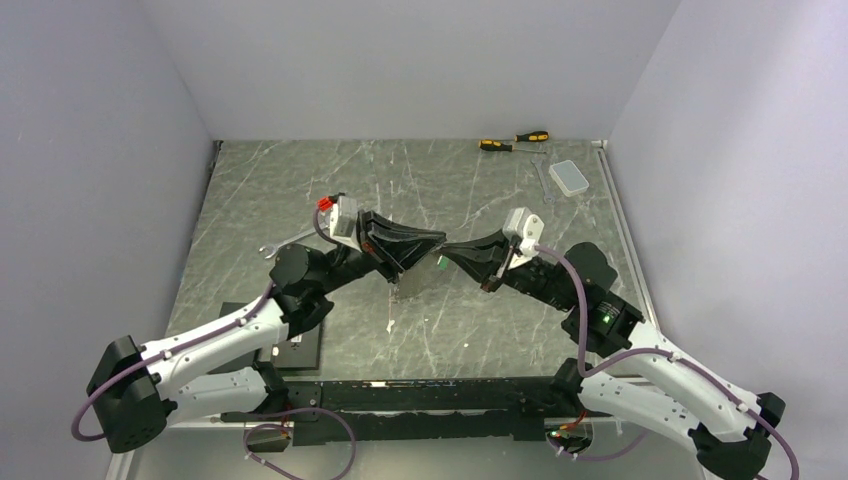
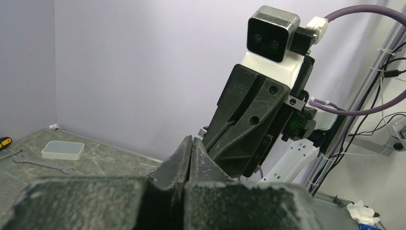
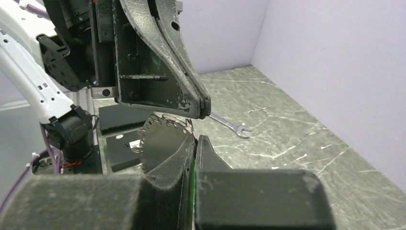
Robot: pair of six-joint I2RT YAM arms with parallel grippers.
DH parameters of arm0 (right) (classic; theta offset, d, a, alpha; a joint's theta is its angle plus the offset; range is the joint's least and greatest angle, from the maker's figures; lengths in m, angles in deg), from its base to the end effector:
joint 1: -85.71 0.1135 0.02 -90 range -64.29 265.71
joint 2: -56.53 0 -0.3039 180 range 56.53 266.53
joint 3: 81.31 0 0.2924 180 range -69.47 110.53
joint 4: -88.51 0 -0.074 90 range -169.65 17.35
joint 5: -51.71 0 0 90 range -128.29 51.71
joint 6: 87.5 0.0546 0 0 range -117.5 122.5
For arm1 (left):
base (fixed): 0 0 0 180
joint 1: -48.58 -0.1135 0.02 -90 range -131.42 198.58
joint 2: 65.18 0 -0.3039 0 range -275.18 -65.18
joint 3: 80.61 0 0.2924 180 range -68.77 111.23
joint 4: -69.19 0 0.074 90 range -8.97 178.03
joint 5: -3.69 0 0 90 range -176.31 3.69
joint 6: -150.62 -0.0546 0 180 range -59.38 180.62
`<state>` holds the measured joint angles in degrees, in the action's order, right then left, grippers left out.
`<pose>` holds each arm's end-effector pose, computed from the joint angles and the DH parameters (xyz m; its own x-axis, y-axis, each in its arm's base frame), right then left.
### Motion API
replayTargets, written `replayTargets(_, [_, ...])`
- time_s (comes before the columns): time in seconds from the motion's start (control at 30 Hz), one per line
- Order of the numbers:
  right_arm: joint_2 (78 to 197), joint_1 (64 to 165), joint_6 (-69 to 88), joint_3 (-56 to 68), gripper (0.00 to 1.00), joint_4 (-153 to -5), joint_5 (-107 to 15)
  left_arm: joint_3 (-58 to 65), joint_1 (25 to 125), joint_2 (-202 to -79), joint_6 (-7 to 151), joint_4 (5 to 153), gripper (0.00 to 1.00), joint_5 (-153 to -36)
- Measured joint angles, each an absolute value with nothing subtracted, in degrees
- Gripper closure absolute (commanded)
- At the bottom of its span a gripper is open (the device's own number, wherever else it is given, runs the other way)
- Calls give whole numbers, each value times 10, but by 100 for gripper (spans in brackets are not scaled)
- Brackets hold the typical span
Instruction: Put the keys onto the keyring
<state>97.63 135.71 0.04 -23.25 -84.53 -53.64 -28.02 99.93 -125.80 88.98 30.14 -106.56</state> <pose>0.1145 0.1590 0.4206 0.1504 0.1149 -0.9819 -0.9007 0.4255 -0.0882 0.1525 -0.2209 0.4020 -0.1528 -0.5225 -0.8389 0.9607 0.1206 -0.2501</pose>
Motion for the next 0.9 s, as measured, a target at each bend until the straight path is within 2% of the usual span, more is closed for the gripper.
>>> replayTargets(0.1, [977,1358,-2,-233,100,-840,-538,-280,999,-1257,888,302,99,-1066])
replayTargets(0.37, [975,1358,-21,-232,100,-801,-543,-257,999,-1226,846,417,56,-1098])
replayTargets(0.57, [973,1358,-50,-206,100,-715,-562,-143,999,-1191,735,676,39,-1152])
replayTargets(0.73, [985,1358,-83,-156,100,-609,-585,-52,999,-1200,632,869,35,-1213])
replayTargets(0.9, [997,1358,-113,-116,100,-533,-601,-22,999,-1233,548,994,44,-1238])
